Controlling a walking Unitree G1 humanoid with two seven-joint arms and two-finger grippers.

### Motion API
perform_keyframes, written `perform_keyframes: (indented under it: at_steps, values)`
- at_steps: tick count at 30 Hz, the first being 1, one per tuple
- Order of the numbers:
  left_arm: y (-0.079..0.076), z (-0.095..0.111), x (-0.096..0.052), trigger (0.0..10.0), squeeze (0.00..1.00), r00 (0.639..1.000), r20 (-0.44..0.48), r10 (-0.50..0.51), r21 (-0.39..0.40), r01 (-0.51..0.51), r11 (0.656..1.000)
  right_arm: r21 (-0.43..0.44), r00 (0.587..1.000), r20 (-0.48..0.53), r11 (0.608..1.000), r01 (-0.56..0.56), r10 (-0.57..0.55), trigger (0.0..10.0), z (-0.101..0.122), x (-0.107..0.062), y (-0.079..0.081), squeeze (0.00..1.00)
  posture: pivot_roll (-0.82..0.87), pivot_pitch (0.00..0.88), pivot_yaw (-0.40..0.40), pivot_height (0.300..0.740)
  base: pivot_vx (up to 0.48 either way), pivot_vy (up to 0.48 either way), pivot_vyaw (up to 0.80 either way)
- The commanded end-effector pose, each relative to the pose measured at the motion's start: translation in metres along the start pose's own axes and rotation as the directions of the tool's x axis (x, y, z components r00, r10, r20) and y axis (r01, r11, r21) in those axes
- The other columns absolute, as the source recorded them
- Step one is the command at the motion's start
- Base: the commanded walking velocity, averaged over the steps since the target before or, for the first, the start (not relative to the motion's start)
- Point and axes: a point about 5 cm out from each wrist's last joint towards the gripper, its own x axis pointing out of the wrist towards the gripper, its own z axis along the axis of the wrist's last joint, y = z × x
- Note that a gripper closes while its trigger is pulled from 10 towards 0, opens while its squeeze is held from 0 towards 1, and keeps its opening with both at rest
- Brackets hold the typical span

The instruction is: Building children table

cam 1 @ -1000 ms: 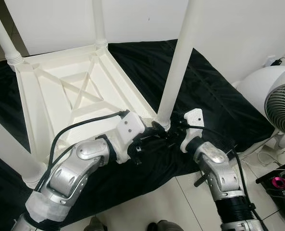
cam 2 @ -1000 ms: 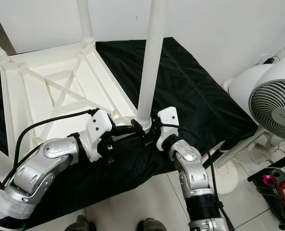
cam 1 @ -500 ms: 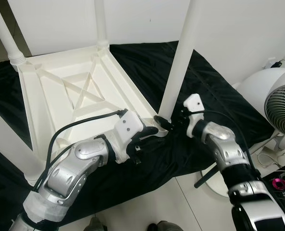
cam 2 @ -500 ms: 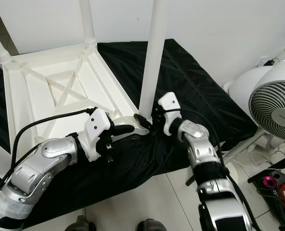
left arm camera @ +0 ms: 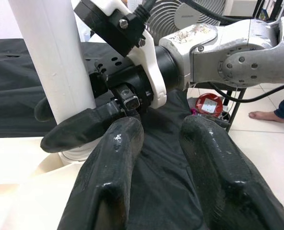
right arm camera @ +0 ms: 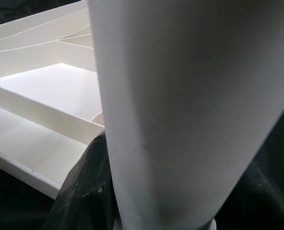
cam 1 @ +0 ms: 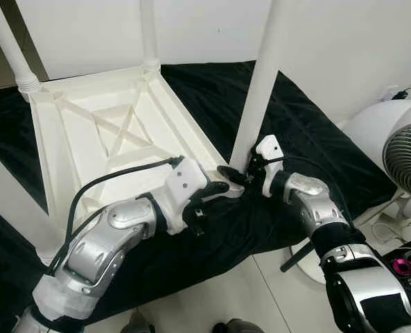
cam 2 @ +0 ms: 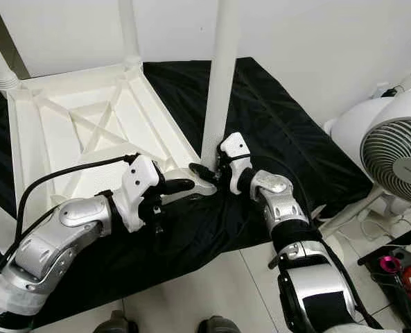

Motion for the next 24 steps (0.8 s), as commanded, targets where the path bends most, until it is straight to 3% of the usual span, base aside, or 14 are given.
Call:
perform_keyframes:
  at_steps: [1,2,3,4,8,11,13,14,21,23,24]
  values:
    - [-0.002,0.003,0.001,10.0,0.00,0.999,0.000,-0.036,0.010,0.036,0.999,-0.016,0.999,-0.042,1.000,-0.015,0.015,0.0,-0.008,-0.005,0.001,0.00,-0.06,0.025,-0.044,0.740,0.000,0.000,0.00]
    - [-0.001,0.003,0.001,10.0,0.00,0.999,0.000,-0.036,0.009,0.036,0.999,-0.007,0.999,-0.039,1.000,-0.013,0.013,1.2,-0.009,-0.006,0.001,0.00,-0.06,0.025,-0.044,0.740,0.000,0.000,0.00]
    - [-0.001,0.003,0.001,10.0,0.00,0.999,0.000,-0.036,0.009,0.036,0.999,-0.001,0.999,-0.035,1.000,-0.002,0.002,1.2,-0.010,-0.008,0.001,0.00,-0.06,0.026,-0.043,0.740,0.000,0.000,0.00]
    - [-0.001,0.002,0.001,10.0,0.00,0.999,0.000,-0.035,0.009,0.035,0.999,0.016,1.000,-0.018,1.000,0.026,-0.025,10.0,-0.010,-0.009,0.001,0.00,-0.07,0.026,-0.042,0.740,0.000,0.000,0.00]
    - [0.001,0.003,0.002,10.0,0.00,0.999,0.001,-0.033,0.012,0.033,0.999,0.063,0.995,0.011,0.994,0.095,-0.095,10.0,-0.010,-0.009,0.000,0.00,-0.07,0.027,-0.039,0.740,0.000,0.000,0.00]
    - [0.003,0.003,0.003,10.0,0.00,1.000,0.007,-0.024,0.014,0.024,1.000,0.107,0.975,0.033,0.971,0.215,-0.219,10.0,-0.010,-0.007,0.000,0.00,-0.08,0.028,-0.033,0.740,0.000,0.000,0.00]
    - [0.003,0.003,0.003,10.0,0.00,1.000,0.007,-0.024,0.014,0.024,1.000,0.107,0.975,0.033,0.971,0.215,-0.219,10.0,-0.010,-0.007,0.000,0.00,-0.08,0.028,-0.033,0.740,0.000,0.000,0.00]
    - [0.004,0.004,0.004,10.0,0.00,1.000,0.011,-0.023,0.011,0.023,1.000,0.134,0.944,0.040,0.938,0.319,-0.327,10.0,-0.009,-0.003,0.006,0.00,-0.09,0.030,-0.026,0.740,0.000,0.000,0.00]
    - [0.005,0.004,0.004,10.0,0.00,1.000,0.014,-0.022,0.010,0.022,1.000,0.176,0.894,0.020,0.882,0.437,-0.447,10.0,-0.008,0.003,0.019,0.00,-0.09,0.033,-0.022,0.740,0.000,0.000,0.00]
    - [0.006,0.004,0.004,10.0,0.00,1.000,0.014,-0.021,0.009,0.021,1.000,0.174,0.823,-0.009,0.809,0.561,-0.568,10.0,-0.007,0.006,0.029,0.00,-0.09,0.035,-0.022,0.740,0.000,0.000,0.00]
    - [0.006,0.004,0.004,10.0,0.00,1.000,0.014,-0.021,0.009,0.021,1.000,0.174,0.823,-0.009,0.809,0.561,-0.568,10.0,-0.007,0.006,0.029,0.00,-0.09,0.035,-0.022,0.740,0.000,0.000,0.00]
